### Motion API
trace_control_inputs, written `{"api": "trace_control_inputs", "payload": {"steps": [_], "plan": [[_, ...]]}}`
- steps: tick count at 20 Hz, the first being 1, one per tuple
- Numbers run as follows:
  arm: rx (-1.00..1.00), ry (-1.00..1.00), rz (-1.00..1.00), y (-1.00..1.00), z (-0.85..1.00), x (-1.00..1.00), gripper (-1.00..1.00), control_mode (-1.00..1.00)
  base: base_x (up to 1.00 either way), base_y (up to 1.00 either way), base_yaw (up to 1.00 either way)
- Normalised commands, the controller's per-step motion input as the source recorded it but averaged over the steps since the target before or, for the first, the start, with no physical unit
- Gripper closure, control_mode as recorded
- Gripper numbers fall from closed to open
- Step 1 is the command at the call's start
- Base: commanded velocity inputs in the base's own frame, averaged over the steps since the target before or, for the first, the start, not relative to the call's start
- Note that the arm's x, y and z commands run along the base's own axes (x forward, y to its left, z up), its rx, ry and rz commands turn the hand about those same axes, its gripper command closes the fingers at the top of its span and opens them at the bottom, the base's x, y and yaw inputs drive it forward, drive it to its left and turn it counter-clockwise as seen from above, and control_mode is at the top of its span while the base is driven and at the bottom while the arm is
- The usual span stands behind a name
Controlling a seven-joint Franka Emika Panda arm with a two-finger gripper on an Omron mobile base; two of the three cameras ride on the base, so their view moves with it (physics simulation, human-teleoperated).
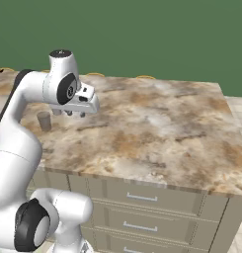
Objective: Take the tongs from the drawer on the left and place them on the dining counter next to the tray containing the kebab skewer.
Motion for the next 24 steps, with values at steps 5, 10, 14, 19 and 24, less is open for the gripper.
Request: {"api": "trace_control_inputs", "payload": {"steps": [5,10,14,19,24], "plan": [[0.0,0.0,0.0,-0.02,-0.04,-0.21,-1.0,-1.0,0.0,0.0,0.0],[-0.03,0.0,0.0,0.21,-0.12,-0.53,-1.0,-1.0,0.0,0.0,0.0],[-0.07,-0.06,0.0,0.69,-0.12,-0.72,-1.0,-1.0,0.0,0.0,0.0],[-0.05,-0.04,0.0,0.53,-0.06,-0.52,-1.0,-1.0,0.0,0.0,0.0],[0.0,0.0,0.0,0.0,0.0,0.0,-1.0,-1.0,0.0,0.0,0.0]]}}
